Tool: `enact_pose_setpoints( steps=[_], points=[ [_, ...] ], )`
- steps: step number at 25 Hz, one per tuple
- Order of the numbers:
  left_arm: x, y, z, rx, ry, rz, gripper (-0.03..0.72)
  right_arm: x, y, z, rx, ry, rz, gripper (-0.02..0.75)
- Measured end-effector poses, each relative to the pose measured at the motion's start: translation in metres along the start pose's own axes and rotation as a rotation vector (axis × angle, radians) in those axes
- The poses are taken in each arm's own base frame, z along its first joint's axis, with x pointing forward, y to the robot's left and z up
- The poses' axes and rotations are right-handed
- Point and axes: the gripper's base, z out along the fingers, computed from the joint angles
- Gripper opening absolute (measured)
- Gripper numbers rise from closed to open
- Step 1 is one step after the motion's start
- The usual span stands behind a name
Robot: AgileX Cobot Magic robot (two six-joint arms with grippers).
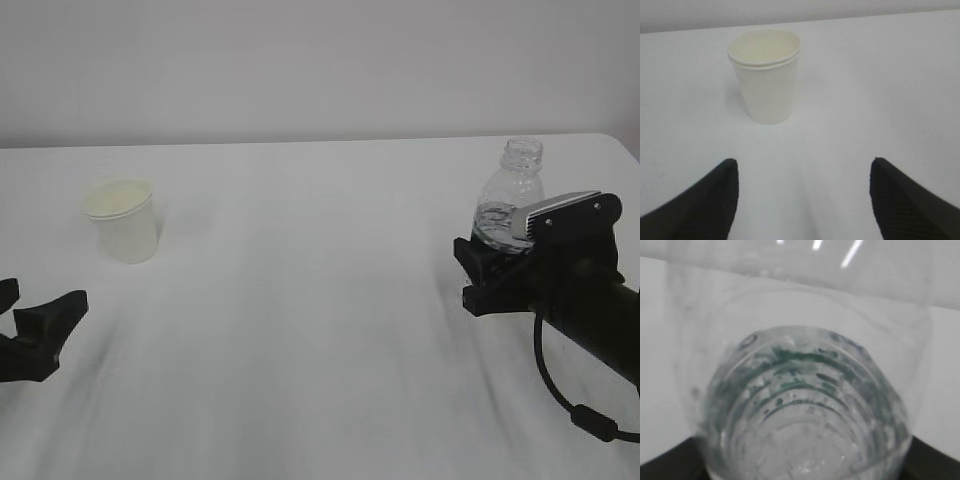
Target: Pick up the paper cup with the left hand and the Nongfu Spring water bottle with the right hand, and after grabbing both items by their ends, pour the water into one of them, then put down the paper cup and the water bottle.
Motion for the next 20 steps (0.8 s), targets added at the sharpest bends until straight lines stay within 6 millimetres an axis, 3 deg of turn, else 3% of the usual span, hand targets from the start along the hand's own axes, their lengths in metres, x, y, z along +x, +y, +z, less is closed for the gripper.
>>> enact_pose_setpoints(
  steps=[6, 20],
  points=[
    [-0.008, 0.0, 0.011, 0.002, -0.034, 0.014, 0.587, 0.0, 0.0, 0.0, -0.005, 0.0, 0.002, 0.458],
    [-0.003, 0.008, 0.043, -0.058, -0.012, -0.002, 0.587, 0.0, 0.001, 0.0, -0.007, 0.0, 0.003, 0.458]
  ],
)
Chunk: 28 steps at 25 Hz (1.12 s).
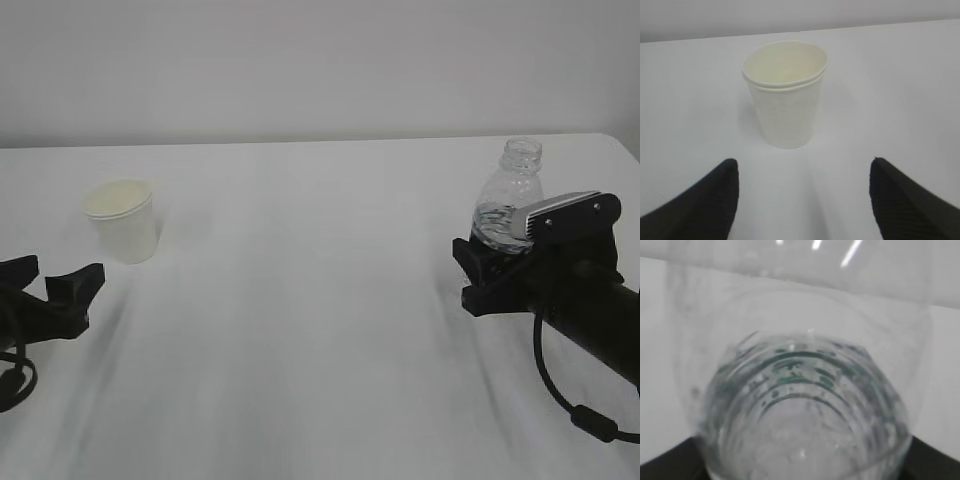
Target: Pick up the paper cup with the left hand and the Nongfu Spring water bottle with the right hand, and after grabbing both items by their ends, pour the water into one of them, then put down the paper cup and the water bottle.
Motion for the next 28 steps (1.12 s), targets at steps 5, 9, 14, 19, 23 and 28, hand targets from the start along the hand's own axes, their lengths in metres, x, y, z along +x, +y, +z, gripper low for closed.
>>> enact_pose_setpoints(
  steps=[5, 9, 14, 19, 23, 28],
  points=[
    [0.004, 0.0, 0.011, -0.001, 0.015, 0.003, 0.587, 0.0, 0.0, 0.0, 0.0, 0.0, 0.0, 0.458],
    [0.006, 0.0, 0.021, 0.006, 0.018, 0.007, 0.587, 0.0, 0.0, 0.0, 0.0, 0.0, 0.0, 0.458],
    [0.001, -0.001, 0.029, 0.011, -0.01, 0.009, 0.587, 0.0, 0.0, 0.0, 0.0, 0.0, 0.0, 0.458],
    [-0.008, -0.002, 0.038, 0.037, -0.037, 0.023, 0.587, 0.0, 0.0, 0.0, 0.0, 0.0, 0.0, 0.458],
    [-0.012, 0.001, 0.044, 0.059, -0.035, 0.043, 0.587, 0.0, 0.0, 0.0, 0.0, 0.0, 0.0, 0.458],
    [-0.013, 0.01, 0.048, 0.053, -0.01, 0.054, 0.587, 0.0, 0.0, 0.0, 0.0, 0.0, 0.0, 0.458]
  ],
)
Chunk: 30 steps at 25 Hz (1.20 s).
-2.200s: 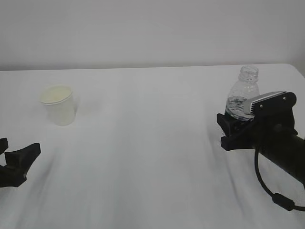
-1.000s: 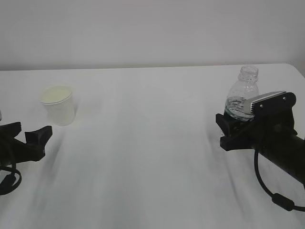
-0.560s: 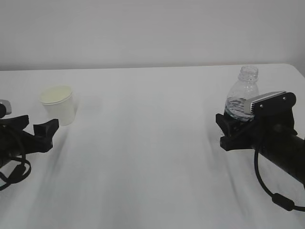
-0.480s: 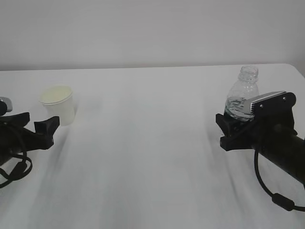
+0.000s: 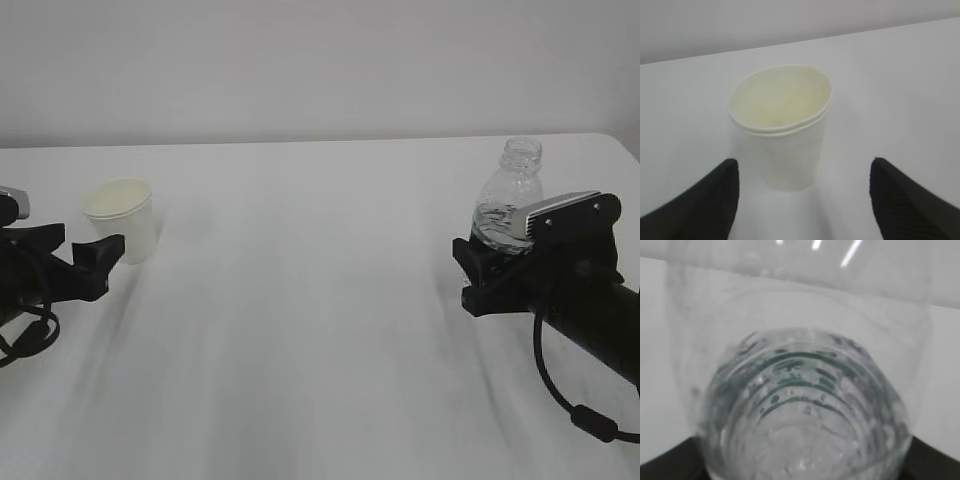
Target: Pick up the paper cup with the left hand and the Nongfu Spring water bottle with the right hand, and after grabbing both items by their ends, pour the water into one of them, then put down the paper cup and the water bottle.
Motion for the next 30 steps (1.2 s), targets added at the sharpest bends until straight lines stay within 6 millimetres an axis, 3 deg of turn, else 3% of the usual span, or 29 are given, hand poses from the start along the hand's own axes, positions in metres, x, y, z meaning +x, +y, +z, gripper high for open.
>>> enact_pose_setpoints(
  steps=[21, 30],
  points=[
    [0.046, 0.003, 0.02, 0.024, 0.086, -0.027, 0.587, 0.0, 0.0, 0.0, -0.003, 0.0, -0.002, 0.458],
    [0.045, 0.007, 0.041, 0.022, 0.052, -0.023, 0.587, 0.0, 0.0, 0.0, -0.003, 0.0, -0.002, 0.458]
  ],
)
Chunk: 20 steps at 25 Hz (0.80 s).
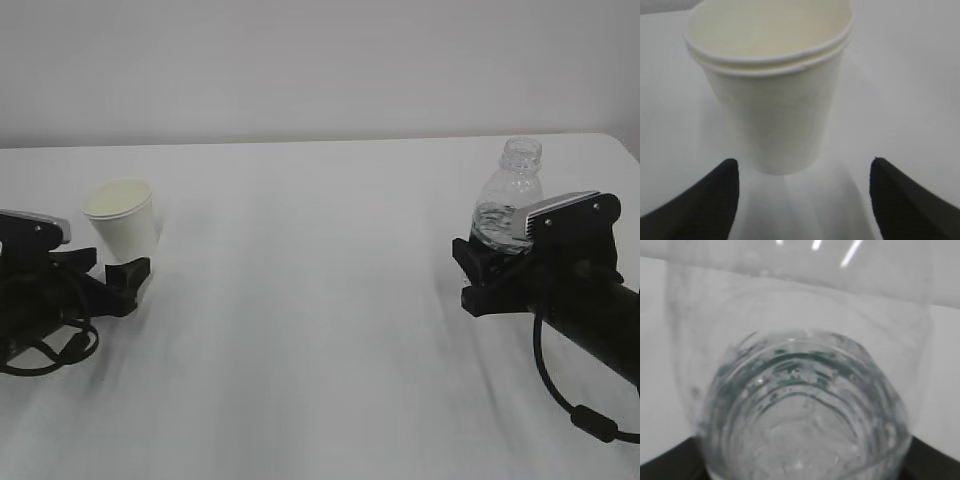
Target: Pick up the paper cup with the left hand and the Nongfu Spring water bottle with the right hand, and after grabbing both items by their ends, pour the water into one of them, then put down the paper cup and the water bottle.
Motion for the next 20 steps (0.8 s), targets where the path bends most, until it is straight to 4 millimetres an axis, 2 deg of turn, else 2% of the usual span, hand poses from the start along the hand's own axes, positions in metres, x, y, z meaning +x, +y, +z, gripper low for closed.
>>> enact_pose_setpoints(
  steps=[10, 17, 20],
  points=[
    [-0.012, 0.006, 0.014, -0.043, -0.06, -0.012, 0.587, 0.0, 0.0, 0.0, 0.0, 0.0, 0.0, 0.458],
    [0.0, 0.008, 0.023, -0.044, -0.035, -0.016, 0.587, 0.0, 0.0, 0.0, 0.0, 0.0, 0.0, 0.457],
    [0.0, 0.008, 0.027, -0.044, -0.042, -0.015, 0.587, 0.0, 0.0, 0.0, 0.0, 0.0, 0.0, 0.458]
  ],
)
